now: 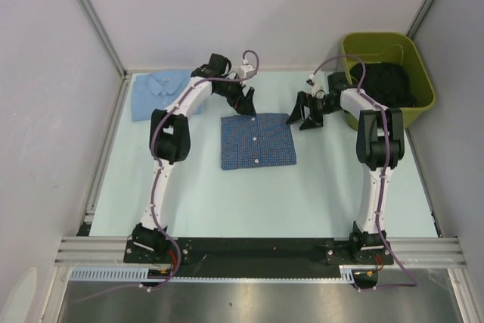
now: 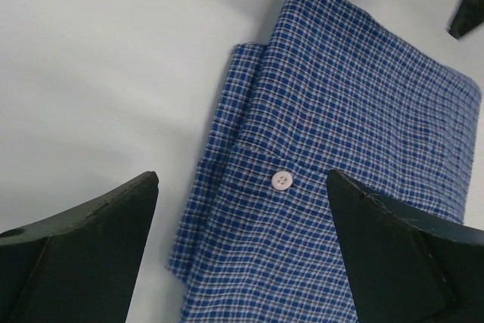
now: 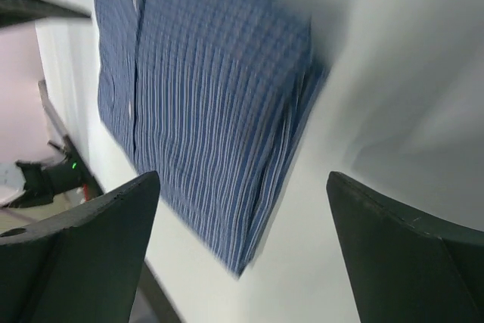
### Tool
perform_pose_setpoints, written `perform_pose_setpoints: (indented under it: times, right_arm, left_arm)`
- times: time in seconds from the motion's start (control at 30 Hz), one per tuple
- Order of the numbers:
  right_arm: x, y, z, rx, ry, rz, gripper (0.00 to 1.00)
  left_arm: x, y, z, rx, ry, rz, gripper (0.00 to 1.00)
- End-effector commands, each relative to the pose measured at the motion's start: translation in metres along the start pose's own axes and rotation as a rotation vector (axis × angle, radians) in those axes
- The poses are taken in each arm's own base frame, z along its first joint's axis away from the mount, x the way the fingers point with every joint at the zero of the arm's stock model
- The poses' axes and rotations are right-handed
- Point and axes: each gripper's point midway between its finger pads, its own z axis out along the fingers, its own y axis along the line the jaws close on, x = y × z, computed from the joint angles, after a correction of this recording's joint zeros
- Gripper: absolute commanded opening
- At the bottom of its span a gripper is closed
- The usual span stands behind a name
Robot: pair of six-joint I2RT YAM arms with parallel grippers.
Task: Fold and stack the long sleeve shirts
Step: Fold the shirt
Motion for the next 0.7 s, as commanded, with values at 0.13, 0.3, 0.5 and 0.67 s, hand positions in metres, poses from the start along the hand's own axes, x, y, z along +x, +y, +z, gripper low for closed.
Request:
perform_pose_setpoints:
  times: [0.13, 0.3, 0.5, 0.67]
  right_arm:
    - [0.081, 0.052, -0.059, -0.038, 0.045, 0.134, 0.84]
    - [0.119, 0.050, -0.042, -0.034, 0.062, 0.158, 0.75]
    - [0.137, 0.031, -0.014, 0.030, 0.032, 0.188, 0.69]
    - [0.144, 0.027, 0.003, 0.046, 0.035, 0.219, 0.63]
  left_arm:
    - [-0.041, -0.032, -0.066, -0.013, -0.180, -0.010, 1.00]
    - [-0.038, -0.049, -0.078, 0.004, -0.191, -0.016, 0.99]
    - [-0.036, -0.069, -0.100, -0.012, -0.229, -0.003, 0.99]
    - [-0.030, -0.085, -0.113, -0.027, -0.242, 0.007, 1.00]
